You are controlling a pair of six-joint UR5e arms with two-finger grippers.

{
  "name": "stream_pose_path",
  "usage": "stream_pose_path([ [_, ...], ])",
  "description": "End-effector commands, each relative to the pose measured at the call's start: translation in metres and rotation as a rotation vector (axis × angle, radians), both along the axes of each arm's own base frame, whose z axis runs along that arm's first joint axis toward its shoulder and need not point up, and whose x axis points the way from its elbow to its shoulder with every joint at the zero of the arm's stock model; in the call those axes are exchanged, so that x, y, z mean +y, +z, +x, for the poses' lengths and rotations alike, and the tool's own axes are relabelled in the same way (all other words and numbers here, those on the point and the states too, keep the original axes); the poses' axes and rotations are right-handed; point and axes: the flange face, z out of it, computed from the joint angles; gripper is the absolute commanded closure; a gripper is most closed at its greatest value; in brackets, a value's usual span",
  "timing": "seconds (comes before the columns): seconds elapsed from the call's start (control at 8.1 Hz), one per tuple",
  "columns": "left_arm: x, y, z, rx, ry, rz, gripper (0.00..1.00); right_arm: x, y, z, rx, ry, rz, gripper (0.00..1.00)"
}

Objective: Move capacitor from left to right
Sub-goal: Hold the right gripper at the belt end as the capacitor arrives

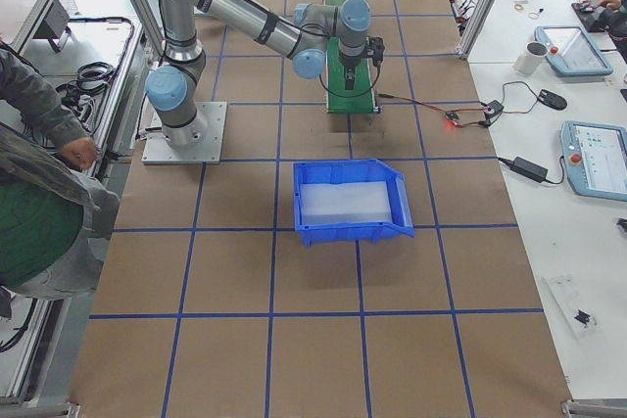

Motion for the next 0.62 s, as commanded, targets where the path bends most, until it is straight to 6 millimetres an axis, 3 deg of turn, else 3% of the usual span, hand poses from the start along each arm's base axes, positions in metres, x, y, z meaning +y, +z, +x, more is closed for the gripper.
stream_pose_path([
  [0.0, 0.0, 0.001, 0.0, -0.001, -0.001, -0.002, 0.0, -0.004, 0.003, -0.002, 0.018, -0.001, -0.038, 0.0],
  [0.49, 0.0, 0.002, 0.0, -0.001, -0.003, -0.003, 0.0, -0.007, -0.009, -0.002, 0.0, -0.006, -0.018, 0.0],
])
